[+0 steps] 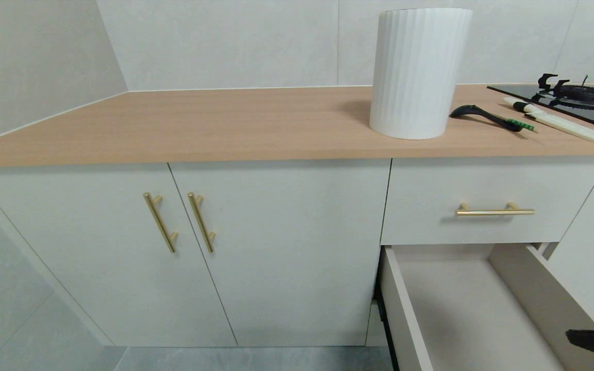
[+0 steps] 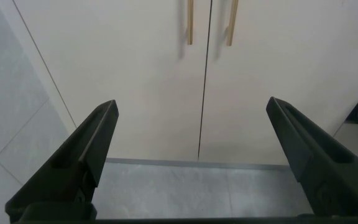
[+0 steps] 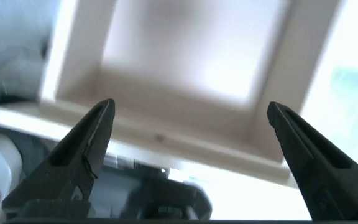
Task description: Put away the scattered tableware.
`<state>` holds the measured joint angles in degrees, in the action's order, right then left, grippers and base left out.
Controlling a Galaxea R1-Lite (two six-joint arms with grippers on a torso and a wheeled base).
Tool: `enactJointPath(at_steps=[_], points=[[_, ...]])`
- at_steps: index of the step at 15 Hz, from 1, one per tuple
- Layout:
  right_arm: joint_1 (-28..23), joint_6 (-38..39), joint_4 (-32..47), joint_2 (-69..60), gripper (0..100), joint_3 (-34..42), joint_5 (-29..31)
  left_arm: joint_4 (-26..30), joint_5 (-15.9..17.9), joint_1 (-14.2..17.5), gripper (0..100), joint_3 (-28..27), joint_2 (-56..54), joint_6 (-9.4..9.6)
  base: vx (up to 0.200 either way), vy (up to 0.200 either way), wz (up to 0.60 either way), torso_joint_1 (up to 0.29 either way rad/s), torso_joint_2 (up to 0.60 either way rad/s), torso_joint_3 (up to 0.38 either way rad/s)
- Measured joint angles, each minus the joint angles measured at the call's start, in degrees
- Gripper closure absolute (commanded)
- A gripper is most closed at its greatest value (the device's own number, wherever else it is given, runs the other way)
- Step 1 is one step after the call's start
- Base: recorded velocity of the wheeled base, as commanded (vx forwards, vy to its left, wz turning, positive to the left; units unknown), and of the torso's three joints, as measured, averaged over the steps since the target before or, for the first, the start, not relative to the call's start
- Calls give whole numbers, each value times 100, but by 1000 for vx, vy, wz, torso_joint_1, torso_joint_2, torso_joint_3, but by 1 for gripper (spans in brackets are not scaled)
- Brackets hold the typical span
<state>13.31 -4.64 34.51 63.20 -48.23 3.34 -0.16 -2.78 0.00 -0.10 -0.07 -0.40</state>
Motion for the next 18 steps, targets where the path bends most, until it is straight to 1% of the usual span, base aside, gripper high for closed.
enactJointPath(at_steps=[2, 5, 9, 14, 16, 18], points=[[-23, -4, -46, -182, 0, -39, -1, 6, -1, 0, 0, 0, 0, -2, 0, 0, 0, 1, -77, -77], [-30, -6, -88, -346, 0, -59, -1, 16, -4, 0, 0, 2, 0, -2, 0, 0, 0, 33, -211, -302], [-30, -24, -105, -455, 0, -59, -1, 0, -1, 0, 0, 0, 0, -2, 0, 0, 0, 84, -515, -349], [-33, -33, -112, -492, 0, -54, -1, 5, -1, 0, 0, 0, 0, -2, 0, 0, 0, 140, -463, -330], [-33, -41, -233, -492, 0, -56, 0, 5, -1, 0, 0, 0, 0, -2, 0, 0, 0, 156, -483, -312], [-33, -94, -386, -471, 0, -102, 2, -2, -1, 0, 0, -1, 0, -2, 0, 0, 0, 85, -232, -154]])
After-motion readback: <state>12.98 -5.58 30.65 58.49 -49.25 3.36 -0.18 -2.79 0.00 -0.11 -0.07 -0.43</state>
